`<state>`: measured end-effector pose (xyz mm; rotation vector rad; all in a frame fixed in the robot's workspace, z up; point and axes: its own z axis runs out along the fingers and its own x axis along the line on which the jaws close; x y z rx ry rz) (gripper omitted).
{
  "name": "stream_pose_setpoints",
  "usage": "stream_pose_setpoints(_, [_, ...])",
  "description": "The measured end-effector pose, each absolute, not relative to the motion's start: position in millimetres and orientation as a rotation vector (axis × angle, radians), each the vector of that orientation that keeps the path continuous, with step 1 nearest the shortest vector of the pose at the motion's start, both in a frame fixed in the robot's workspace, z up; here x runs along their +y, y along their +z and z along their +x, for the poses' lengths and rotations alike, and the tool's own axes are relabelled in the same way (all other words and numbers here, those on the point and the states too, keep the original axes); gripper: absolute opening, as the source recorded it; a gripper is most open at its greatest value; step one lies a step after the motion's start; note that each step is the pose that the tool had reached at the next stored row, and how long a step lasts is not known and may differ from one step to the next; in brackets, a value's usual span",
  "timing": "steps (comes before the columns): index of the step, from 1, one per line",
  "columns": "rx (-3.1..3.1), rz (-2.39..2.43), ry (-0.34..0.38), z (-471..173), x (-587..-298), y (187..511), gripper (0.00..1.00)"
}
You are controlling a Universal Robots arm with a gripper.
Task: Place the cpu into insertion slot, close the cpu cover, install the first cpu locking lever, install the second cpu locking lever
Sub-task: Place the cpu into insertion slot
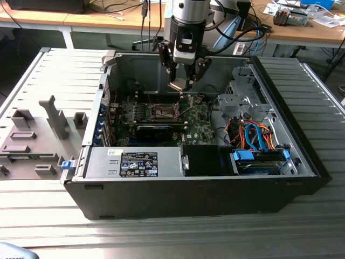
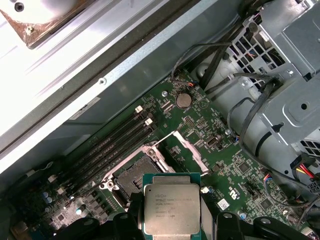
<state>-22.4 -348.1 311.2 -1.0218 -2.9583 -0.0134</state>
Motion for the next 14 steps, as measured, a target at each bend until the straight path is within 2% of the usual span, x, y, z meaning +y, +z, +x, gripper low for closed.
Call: stream_pose_setpoints(14, [-2.953,-1.038,-0.013,-22.5,-348.0,311.1,0.55])
